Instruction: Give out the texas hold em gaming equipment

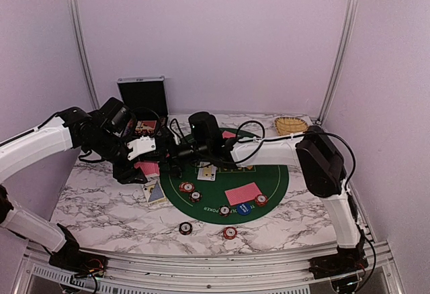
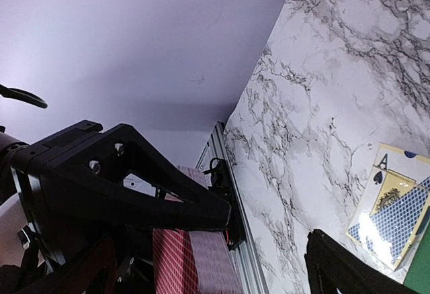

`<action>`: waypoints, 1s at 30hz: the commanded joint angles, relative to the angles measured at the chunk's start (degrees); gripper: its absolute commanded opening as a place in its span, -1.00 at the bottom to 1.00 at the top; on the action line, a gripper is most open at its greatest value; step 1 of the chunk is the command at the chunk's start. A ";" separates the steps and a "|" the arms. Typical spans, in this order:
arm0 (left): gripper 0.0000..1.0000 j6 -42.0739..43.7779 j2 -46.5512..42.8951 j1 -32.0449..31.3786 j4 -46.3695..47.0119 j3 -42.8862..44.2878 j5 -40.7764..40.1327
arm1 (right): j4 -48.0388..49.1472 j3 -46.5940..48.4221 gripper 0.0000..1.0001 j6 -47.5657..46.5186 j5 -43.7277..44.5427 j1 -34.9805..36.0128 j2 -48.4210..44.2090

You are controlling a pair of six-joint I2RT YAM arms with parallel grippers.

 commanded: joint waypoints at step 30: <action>-1.00 0.54 -0.80 0.13 -0.53 1.08 0.46 | -8.13 2.97 0.47 -1.84 -1.25 -0.35 3.53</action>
